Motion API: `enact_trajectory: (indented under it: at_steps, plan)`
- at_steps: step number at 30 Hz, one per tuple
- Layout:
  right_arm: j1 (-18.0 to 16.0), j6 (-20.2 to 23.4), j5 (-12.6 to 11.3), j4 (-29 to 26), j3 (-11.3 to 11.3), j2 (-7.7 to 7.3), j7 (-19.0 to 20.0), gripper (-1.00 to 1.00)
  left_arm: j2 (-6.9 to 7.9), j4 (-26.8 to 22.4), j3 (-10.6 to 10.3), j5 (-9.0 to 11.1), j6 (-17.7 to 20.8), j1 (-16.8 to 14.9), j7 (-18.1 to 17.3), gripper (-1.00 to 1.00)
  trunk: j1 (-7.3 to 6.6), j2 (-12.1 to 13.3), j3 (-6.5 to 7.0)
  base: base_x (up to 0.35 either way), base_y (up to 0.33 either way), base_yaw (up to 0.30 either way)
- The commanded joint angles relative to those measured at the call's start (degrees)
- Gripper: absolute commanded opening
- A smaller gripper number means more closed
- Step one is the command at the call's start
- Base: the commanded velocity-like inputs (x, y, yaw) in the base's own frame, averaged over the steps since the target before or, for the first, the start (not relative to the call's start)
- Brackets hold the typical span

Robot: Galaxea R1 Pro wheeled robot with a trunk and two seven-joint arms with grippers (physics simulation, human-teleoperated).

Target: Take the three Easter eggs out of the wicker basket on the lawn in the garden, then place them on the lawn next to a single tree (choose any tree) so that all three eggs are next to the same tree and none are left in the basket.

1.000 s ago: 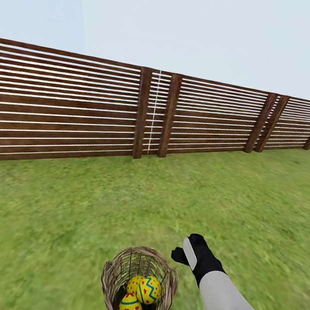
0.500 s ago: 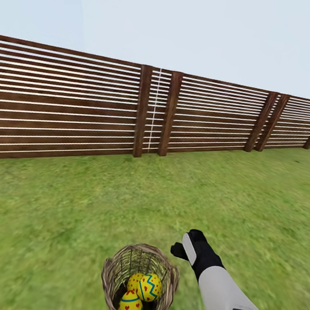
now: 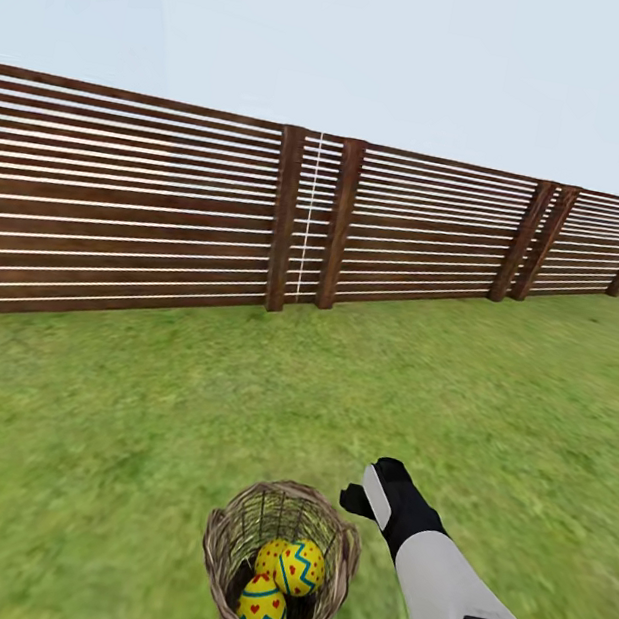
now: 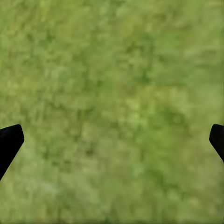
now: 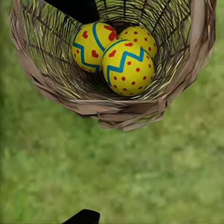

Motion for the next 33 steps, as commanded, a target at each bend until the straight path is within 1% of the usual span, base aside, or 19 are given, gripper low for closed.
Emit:
enact_trajectory:
  at_steps: [1,14,15,20,33]
  plan:
    - [-0.03,0.06,-0.6,-0.07,-0.25,0.07,-0.52,1.0,0.05,-0.08,0.0,0.59,0.53,0.0,-0.21,1.0,0.22,-0.45,-0.24,0.0,0.0,0.0]
    - [-0.03,0.06,-0.6,-0.12,-0.15,0.35,-0.52,1.0,1.03,0.04,0.11,0.8,0.8,0.47,-0.46,1.0,3.08,-5.66,-2.58,0.0,0.0,0.0]
    - [-0.03,0.06,-0.6,-0.12,-0.15,0.4,-0.52,1.0,1.05,0.05,0.1,0.8,0.8,0.48,-0.46,1.0,3.3,-6.06,-2.76,0.0,0.0,0.0]
    - [-0.09,0.06,-0.6,-0.22,-0.1,0.84,-0.52,1.0,1.11,0.02,0.09,0.81,0.84,0.49,-0.47,1.0,3.3,-6.06,-2.76,0.0,0.0,0.0]
    - [-0.51,0.0,-0.66,-0.39,-0.05,1.08,-0.52,1.0,1.13,-0.02,0.1,0.81,0.99,0.5,-0.47,1.0,6.15,-11.27,-5.09,0.0,0.0,0.0]
